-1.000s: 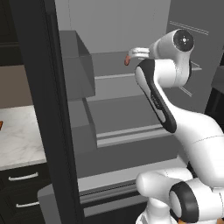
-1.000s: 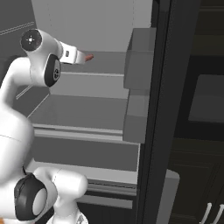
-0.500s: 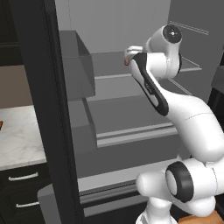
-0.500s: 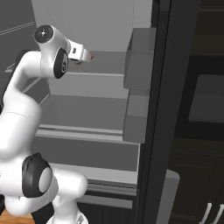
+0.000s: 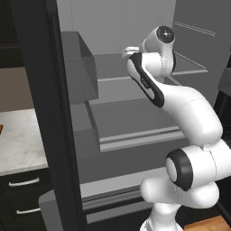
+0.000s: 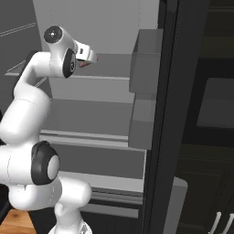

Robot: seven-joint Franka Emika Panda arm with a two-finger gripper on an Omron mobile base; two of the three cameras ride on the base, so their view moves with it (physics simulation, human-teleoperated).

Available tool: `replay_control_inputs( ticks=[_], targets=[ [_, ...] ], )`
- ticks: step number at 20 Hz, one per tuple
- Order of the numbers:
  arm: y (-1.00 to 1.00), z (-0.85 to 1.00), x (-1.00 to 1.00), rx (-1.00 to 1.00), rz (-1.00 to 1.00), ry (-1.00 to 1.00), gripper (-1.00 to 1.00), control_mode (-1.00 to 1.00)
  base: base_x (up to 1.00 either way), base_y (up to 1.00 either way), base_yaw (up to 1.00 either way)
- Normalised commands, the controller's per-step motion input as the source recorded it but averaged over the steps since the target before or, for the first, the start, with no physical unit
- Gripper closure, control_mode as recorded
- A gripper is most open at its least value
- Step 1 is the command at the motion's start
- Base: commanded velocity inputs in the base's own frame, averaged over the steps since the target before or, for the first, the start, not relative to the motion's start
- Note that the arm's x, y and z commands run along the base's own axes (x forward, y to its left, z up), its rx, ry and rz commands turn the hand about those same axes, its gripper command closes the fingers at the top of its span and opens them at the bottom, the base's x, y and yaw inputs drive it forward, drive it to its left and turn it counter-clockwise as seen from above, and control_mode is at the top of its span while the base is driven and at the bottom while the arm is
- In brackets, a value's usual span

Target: Retrieve the sausage and cheese from the fridge and place them on the cutting board on the counter.

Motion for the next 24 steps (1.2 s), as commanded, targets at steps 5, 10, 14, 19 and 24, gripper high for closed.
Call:
replay_control_inputs(
  ticks=[5,10,14,19,24],
  targets=[
    [0.02,-0.13,0.48,0.0,0.0,0.0,-1.0,-1.0,0.0,0.0,0.0],
    [0.0,-0.1,0.41,0.0,0.0,0.03,-1.0,-1.0,0.0,0.0,0.0],
    [0.01,-0.09,0.34,0.0,0.0,0.03,-1.0,-1.0,0.0,0.0,0.0],
    [0.02,0.0,0.39,0.0,0.0,0.03,-1.0,-1.0,0.0,0.0,0.0],
    [0.03,-0.07,0.23,0.0,0.0,0.05,-1.0,-1.0,0.0,0.0,0.0]
  ],
)
